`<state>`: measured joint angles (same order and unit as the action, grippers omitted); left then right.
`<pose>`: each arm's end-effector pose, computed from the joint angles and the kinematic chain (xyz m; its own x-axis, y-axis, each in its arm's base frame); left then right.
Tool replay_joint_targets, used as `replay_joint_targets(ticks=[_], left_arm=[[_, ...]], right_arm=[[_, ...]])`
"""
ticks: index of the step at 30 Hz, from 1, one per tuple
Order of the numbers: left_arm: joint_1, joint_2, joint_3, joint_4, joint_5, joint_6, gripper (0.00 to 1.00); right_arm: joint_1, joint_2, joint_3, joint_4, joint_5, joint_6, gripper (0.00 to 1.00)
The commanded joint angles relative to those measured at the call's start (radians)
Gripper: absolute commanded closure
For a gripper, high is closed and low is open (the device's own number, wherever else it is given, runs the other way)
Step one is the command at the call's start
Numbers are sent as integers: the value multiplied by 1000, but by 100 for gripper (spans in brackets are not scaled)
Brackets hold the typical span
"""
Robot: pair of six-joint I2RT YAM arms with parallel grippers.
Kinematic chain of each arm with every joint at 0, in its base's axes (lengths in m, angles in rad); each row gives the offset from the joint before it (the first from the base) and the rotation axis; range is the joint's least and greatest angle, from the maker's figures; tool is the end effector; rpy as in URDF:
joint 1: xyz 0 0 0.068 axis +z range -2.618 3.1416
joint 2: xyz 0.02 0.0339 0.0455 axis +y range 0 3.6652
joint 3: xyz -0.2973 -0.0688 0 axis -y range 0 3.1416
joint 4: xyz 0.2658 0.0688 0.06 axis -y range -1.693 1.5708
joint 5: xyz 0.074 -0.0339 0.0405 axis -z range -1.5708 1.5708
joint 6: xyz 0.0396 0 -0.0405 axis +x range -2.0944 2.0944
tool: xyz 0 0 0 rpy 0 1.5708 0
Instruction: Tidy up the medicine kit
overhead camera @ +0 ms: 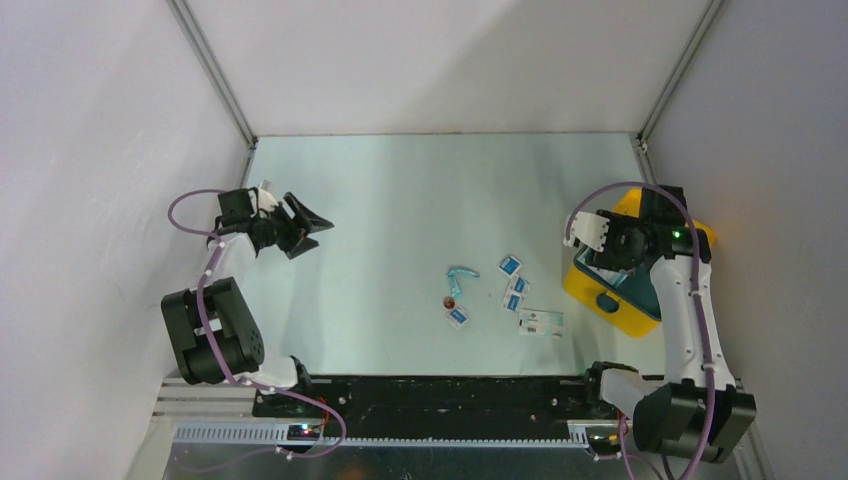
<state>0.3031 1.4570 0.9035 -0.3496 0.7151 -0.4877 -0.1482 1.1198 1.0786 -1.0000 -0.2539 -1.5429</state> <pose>0.3019 0.0672 0.2386 -0.7381 -0.6015 -0.3057 -0.2080 0.6338 -0.7450 0.2143 -0.0219 0.3331 -0.0412 -0.9721 -0.2308 -0.8527 0.1546 -0.4989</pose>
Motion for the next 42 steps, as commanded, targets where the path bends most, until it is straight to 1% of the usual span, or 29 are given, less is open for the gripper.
replay_joint_targets(ticks=[1,3,6,9,15,23,34,39,40,41,42], left_arm=[[-6,-27,31,15,26,24,25],[-6,-27,32,14,25,24,25],[-5,-26,33,14,24,24,25],[-5,-23,32,14,27,23,25],[-3,-27,30,15,25,28,26],[-5,-22,31,14,25,28,25],[-2,-24,30,15,28,27,25],[-3,-30,31,14,29,26,25],[-3,-33,30,14,30,27,25],[-2,-38,28,14,31,26,25],[-2,-41,27,14,31,28,26]], right_arm=[[-1,-66,29,102,-67,150,35],[1,-62,30,104,-69,202,35],[9,-17,31,136,9,285,36],[3,33,31,145,78,293,38],[-17,103,30,164,119,282,39],[-22,179,24,155,126,280,38],[-24,171,5,170,111,289,34],[-24,186,-21,185,107,305,29],[-24,183,-29,189,105,304,26],[-26,179,-31,194,103,303,21],[-27,166,-33,208,100,305,20]])
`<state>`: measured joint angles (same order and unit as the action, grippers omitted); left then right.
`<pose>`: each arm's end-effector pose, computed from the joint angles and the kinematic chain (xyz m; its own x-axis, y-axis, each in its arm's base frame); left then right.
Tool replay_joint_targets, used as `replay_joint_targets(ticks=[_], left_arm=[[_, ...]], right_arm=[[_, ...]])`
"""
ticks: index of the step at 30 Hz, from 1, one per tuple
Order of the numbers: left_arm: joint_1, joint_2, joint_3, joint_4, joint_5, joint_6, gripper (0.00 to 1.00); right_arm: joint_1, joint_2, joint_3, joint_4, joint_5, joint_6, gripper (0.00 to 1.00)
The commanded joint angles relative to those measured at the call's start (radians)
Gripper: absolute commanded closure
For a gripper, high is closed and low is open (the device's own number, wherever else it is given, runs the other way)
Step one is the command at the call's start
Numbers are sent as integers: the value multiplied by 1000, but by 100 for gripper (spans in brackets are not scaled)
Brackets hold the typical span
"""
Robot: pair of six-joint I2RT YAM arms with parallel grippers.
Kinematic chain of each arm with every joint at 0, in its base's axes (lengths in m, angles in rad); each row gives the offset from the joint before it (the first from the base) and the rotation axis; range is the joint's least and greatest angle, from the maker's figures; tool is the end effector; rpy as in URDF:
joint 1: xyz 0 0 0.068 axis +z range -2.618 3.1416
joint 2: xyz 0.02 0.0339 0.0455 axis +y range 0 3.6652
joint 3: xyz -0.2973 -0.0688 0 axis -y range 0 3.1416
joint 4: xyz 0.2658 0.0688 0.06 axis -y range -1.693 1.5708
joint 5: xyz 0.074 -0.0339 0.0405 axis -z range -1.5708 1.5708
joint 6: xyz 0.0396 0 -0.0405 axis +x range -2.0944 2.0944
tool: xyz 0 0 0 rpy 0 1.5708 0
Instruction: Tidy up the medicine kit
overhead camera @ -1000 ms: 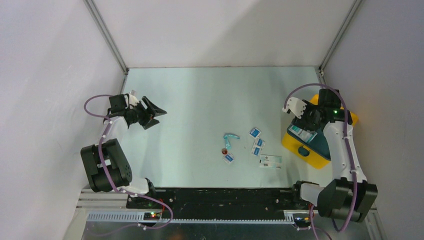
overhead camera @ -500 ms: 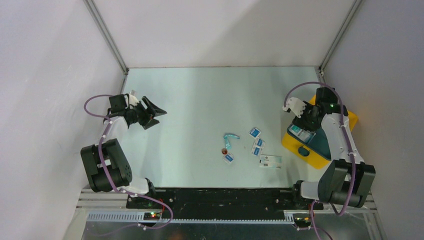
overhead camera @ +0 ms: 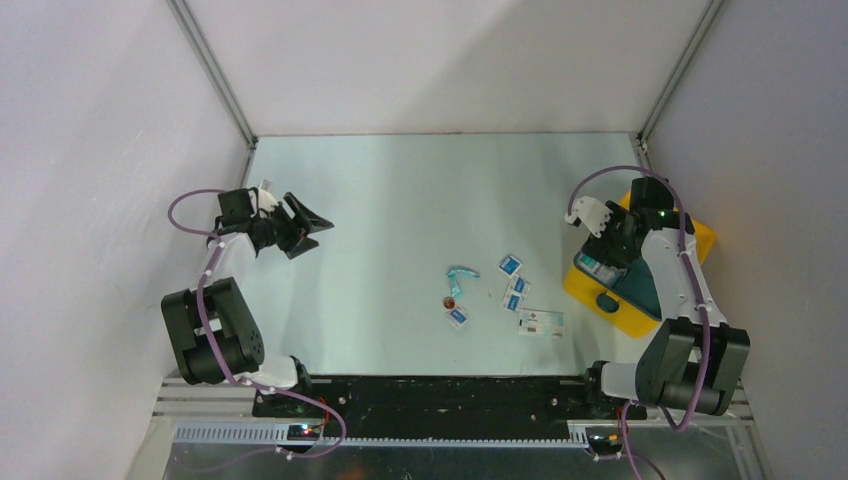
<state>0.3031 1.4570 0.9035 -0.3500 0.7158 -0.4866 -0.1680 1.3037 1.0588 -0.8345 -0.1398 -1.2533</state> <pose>0.3019 0.0672 0.2386 -0.7386 -0.6007 -0.3060 -0.2070 0.6341 -0.7450 0.2645 -0.0393 0.2942 -0.3671 -0.8919 -0.2640 -0.7944 0.4483 -0.4099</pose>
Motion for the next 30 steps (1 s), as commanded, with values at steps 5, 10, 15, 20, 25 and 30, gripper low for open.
replay_joint_targets(ticks=[5,10,15,20,25,30], left_arm=[[-2,-56,25,14,28,32,25],[-2,-64,34,14,22,38,26],[-2,-65,50,14,4,49,25],[-2,-84,47,15,-15,66,25],[-3,-98,43,15,-17,74,25],[-3,-111,40,14,-15,82,25]], right_arm=[[0,-104,-8,88,-29,38,15],[43,-224,44,137,-10,184,7],[101,-307,111,127,-171,429,1],[201,-252,149,-79,-438,420,4],[436,-137,52,-136,-272,346,26],[588,-93,-189,-12,-43,309,33]])
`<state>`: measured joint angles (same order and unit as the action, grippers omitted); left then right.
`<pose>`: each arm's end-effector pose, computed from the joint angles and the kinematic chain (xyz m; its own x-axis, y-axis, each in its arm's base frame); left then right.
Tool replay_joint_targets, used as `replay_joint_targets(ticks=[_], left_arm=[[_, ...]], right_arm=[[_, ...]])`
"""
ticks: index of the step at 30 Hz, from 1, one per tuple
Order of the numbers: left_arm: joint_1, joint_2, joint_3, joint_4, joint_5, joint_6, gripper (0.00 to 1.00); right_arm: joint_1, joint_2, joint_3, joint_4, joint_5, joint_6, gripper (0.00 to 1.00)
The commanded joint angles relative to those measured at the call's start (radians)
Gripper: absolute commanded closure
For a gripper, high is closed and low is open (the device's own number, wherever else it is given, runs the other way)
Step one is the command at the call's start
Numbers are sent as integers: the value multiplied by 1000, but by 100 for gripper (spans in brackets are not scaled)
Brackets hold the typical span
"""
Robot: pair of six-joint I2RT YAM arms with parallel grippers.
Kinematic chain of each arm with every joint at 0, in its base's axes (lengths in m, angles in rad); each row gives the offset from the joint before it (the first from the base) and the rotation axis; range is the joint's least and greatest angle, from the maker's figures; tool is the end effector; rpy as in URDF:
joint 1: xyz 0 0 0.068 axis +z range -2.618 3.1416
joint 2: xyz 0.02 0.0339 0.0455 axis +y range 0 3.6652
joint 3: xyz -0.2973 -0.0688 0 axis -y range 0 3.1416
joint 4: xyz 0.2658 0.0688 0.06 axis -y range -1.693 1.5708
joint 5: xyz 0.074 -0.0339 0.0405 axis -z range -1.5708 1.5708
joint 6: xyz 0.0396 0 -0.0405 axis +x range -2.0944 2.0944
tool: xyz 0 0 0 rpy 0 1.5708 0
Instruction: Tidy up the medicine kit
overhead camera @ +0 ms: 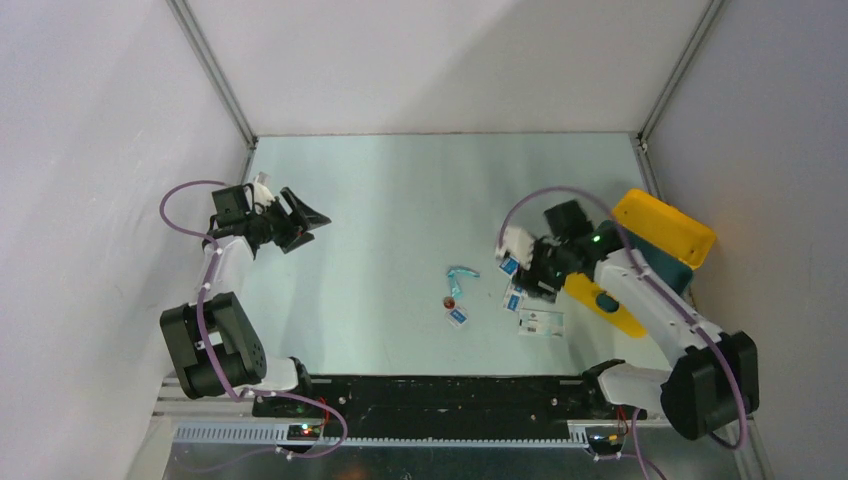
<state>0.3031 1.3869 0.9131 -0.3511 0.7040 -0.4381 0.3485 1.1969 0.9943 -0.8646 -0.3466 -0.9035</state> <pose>0.2942 0.0652 0.2614 -0.7161 -0.5628 -0.4129 -0.1238 0.6845 -0.7184 0.2187 0.0938 0.2981 -0.1361 -0.8355 -0.5324 -0.9407 0.2775 -0.1949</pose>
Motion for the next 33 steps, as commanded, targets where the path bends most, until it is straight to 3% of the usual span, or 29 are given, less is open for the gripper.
replay_joint_targets(ticks=[1,18,28,33], left_arm=[[-2,-44,30,16,-5,35,25],[-1,-28,35,15,-6,35,25],[7,-34,35,16,-4,35,25],[7,-25,36,17,5,28,25]], right_arm=[[82,21,-143,52,172,-40,33],[86,249,-288,198,243,25,40],[88,270,-289,177,249,41,67],[91,180,-288,161,270,43,71]])
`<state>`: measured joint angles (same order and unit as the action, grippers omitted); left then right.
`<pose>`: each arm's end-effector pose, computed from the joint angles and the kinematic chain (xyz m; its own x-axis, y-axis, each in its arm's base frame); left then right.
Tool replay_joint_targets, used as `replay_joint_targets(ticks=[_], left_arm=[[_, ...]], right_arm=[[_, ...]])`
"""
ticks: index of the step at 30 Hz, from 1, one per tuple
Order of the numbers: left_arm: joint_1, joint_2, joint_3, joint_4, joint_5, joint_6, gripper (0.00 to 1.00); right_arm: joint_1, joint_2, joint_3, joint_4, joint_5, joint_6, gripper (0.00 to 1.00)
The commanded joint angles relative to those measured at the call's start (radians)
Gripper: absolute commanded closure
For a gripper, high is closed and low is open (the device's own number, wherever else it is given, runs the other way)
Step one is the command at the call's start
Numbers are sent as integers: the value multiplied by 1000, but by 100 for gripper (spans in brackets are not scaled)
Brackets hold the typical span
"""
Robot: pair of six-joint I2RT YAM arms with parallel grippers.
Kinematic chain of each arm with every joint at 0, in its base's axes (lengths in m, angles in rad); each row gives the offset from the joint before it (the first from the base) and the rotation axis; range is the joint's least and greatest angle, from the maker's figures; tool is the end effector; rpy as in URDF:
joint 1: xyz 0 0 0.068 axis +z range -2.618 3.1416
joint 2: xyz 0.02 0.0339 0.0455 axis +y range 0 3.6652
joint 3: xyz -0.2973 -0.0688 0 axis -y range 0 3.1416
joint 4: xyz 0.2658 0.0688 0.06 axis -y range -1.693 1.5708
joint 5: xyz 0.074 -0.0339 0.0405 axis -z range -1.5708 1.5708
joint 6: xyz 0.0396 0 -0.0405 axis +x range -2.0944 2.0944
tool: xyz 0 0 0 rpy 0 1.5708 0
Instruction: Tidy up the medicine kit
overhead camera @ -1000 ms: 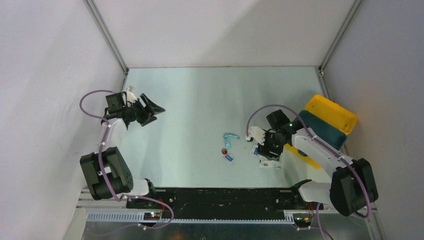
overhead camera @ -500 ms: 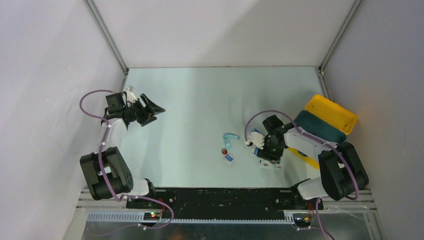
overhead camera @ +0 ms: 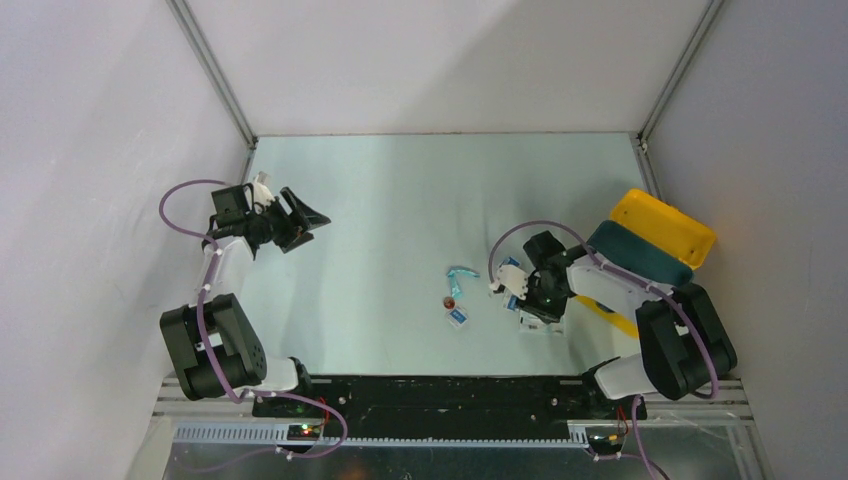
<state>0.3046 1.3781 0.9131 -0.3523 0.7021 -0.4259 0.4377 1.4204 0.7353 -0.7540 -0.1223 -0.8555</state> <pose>0.2928 0.0652 0.2637 -0.7131 -0.5548 -0.4285 -0.1121 0.6936 -0.7116 0.2100 0.1036 0.1734 -0.2603 -0.9491 -0.1774 -0.9632 0.2679 -0.0198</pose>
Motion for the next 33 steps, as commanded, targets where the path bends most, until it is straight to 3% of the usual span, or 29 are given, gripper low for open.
replay_joint_targets(ticks=[1,7,12,21,27,33], left_arm=[[5,-16,38,16,7,12,25],[5,-14,41,16,7,11,25],[5,-14,41,18,7,12,25],[5,-5,44,17,12,9,25],[6,3,49,18,20,4,25],[6,2,46,17,18,6,26]], right_arm=[[3,-67,-26,47,55,-5,73],[6,-175,17,0,72,2,79],[6,-263,78,-23,62,8,93],[-26,-378,247,-110,-17,89,95],[-146,-400,340,-123,-19,108,97],[-321,-396,351,-128,6,11,98]])
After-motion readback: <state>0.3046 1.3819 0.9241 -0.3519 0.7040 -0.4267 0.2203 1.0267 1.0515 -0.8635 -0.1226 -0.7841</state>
